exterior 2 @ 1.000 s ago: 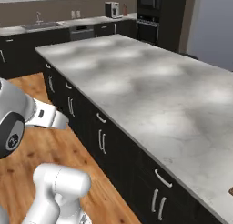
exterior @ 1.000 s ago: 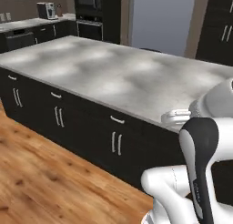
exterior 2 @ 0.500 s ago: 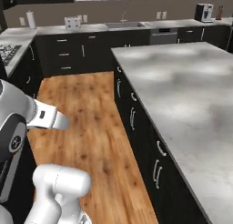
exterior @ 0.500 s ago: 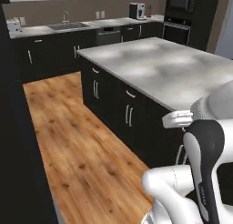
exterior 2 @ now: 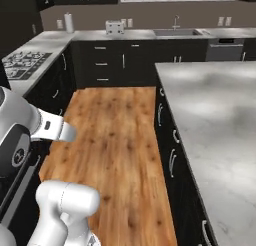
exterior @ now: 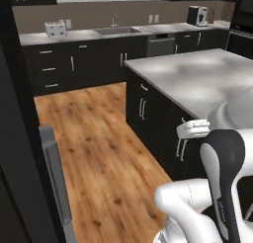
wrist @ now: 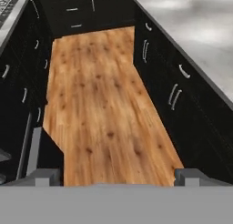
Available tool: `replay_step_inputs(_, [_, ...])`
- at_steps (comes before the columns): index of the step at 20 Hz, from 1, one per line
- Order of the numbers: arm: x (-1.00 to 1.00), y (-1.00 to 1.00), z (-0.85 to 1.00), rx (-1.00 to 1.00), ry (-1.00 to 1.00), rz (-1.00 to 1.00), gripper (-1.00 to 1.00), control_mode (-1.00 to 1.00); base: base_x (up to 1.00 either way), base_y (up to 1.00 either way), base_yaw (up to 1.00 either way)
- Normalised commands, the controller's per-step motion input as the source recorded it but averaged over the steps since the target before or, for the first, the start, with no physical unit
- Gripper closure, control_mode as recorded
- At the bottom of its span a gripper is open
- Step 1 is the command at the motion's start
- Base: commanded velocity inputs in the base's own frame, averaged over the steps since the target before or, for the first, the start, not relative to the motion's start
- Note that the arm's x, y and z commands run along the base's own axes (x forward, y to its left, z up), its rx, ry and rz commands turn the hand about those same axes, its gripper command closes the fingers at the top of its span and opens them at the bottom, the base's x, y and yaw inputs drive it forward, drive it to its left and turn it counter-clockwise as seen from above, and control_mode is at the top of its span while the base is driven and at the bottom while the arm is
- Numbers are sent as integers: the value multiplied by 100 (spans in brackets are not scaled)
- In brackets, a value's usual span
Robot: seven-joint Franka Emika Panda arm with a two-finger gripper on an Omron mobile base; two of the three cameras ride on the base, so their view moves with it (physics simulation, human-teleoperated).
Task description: Grab the spray bottle from the cabinet, then place it next to the cutting board for sanitizing. Then grab the dish brush from the countertop next to the sink and place it next to the cutting board.
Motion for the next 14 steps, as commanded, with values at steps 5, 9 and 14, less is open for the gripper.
replay_step_inputs(5, [0, 0, 0, 0, 0, 0, -100, 100, 100, -3, 35])
replay_step_inputs(9, [0, 0, 0, 0, 0, 0, -100, 100, 100, -23, 22])
replay_step_inputs(14, [0, 0, 0, 0, 0, 0, -100, 100, 100, -4, 17])
